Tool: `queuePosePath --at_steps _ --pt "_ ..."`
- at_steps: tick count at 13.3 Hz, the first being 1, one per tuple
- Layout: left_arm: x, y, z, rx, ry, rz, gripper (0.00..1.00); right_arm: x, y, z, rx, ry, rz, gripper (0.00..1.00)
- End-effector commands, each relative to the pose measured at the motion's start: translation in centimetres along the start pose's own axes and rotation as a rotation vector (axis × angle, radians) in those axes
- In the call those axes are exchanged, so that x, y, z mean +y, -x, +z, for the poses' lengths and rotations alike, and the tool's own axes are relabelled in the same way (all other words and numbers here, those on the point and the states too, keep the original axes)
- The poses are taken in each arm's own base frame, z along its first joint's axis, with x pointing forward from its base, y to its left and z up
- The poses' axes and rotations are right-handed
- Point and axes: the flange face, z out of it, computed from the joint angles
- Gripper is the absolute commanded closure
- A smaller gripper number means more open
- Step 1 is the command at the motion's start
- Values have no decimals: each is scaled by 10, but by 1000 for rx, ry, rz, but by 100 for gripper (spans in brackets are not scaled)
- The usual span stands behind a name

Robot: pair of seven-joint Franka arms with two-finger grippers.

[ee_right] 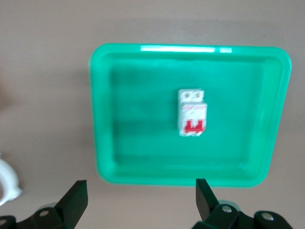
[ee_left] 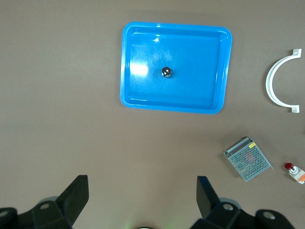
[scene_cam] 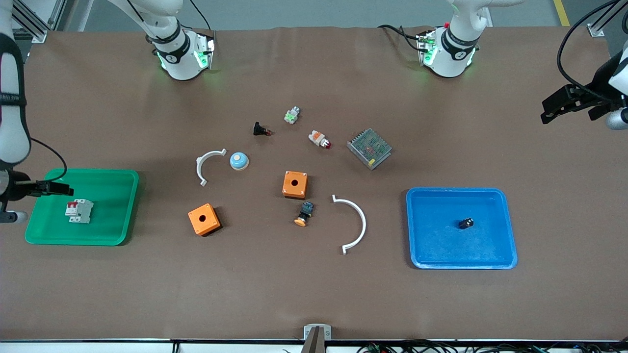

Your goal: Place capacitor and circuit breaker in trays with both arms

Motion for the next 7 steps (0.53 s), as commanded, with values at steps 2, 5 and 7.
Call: queuePosePath --at_steps 2,5,7 --pt "-7 3 -7 13 -15 25 0 -86 45 -65 18 -40 72 0" --pt "-3 5 -10 19 -11 24 0 -133 75 -106 43 -44 56 0" --pt "-3 5 -10 19 -8 20 0 -152 87 -127 72 -48 45 0"
